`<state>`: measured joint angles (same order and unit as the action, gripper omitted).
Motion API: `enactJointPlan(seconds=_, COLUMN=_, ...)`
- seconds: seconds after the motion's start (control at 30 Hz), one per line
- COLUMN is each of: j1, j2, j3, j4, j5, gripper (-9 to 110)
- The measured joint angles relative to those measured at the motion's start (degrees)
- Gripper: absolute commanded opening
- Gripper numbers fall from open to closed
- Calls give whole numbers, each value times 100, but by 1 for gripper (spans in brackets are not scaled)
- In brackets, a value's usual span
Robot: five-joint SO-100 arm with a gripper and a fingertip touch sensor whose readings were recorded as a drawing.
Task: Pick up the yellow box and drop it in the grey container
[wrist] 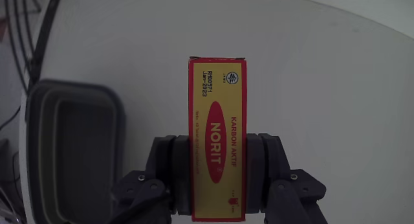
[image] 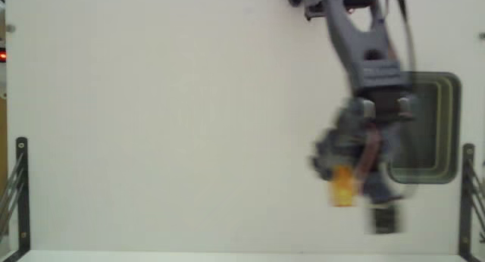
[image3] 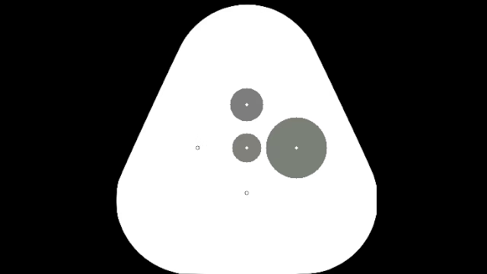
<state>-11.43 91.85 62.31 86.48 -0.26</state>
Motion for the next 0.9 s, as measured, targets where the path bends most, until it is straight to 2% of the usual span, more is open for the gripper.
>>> enactJointPlan(seconds=0.5, j1=-1696, j2=9, j3=211, j4=-272, j5=9, gripper=39)
enactJointPlan(seconds=0.9, j1=-2399, j2=0, j3=308, j4=-325, j5=9, gripper=39)
